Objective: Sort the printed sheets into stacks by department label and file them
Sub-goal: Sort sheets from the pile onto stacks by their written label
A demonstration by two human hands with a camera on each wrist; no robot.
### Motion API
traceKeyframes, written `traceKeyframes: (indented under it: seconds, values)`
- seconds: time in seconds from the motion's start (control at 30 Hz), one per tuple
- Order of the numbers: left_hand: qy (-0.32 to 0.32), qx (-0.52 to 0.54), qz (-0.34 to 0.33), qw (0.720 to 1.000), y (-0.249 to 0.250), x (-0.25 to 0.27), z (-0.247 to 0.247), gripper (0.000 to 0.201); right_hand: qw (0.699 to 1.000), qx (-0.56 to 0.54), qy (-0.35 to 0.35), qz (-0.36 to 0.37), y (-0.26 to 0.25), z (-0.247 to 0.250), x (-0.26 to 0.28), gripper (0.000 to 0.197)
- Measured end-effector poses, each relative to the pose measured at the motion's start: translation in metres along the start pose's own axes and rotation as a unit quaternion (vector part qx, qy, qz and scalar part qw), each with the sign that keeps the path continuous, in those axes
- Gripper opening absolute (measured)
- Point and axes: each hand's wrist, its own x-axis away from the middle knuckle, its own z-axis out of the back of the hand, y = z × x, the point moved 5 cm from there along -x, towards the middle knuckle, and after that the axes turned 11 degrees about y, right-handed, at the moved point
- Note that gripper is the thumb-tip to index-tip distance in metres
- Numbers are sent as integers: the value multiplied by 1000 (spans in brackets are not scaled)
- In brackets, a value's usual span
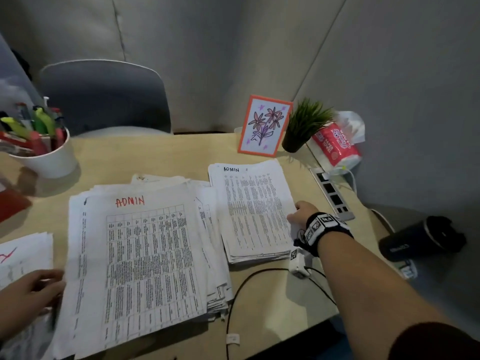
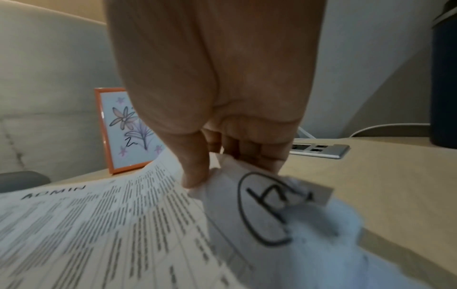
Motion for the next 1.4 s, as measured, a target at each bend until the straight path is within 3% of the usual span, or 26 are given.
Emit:
traceKeyframes:
  seconds: [0.07,0.2,0.3,0.4,0.53,0.63,0.77,0.93,1.03,1.13,1.23,1.3,1.4]
  values:
    - [12,10,9,1000,70,49,7,14,1000,3,-3,-3,1,-4,0,39]
    - [8,18,36,999,94,64,14,15,997,30,58,30,-4,3,9,57]
    - [42,33,6,999,115,73,21,11,993,2,97,64,-20,5,29,59]
    - [65,52,-31,996,132,79,25,11,983,-29,90,156,-58,-12,61,37]
    - [66,32,-35,997,137,81,22,13,976,-65,-10,207,-114,-65,109,8]
    - [56,25,-23,998,131,80,16,19,978,-71,-73,183,-140,-100,124,18]
    - [71,9,-27,997,136,80,18,24,982,-75,-78,156,-154,-120,130,38]
    - [78,-32,-39,996,135,75,19,41,978,-158,-83,108,-154,-133,135,30]
    - [79,-6,-36,996,137,78,17,24,974,-181,-72,112,-154,-133,136,28]
    - [129,59,-19,990,137,79,22,26,980,-152,-59,115,-150,-133,127,35]
    - [134,122,23,983,129,73,25,30,983,-145,-15,110,-144,-121,115,9]
    - [116,136,32,983,126,71,24,27,984,-151,24,89,-137,-107,106,27]
    - [102,135,28,985,126,71,22,19,981,-174,61,58,-124,-80,94,27]
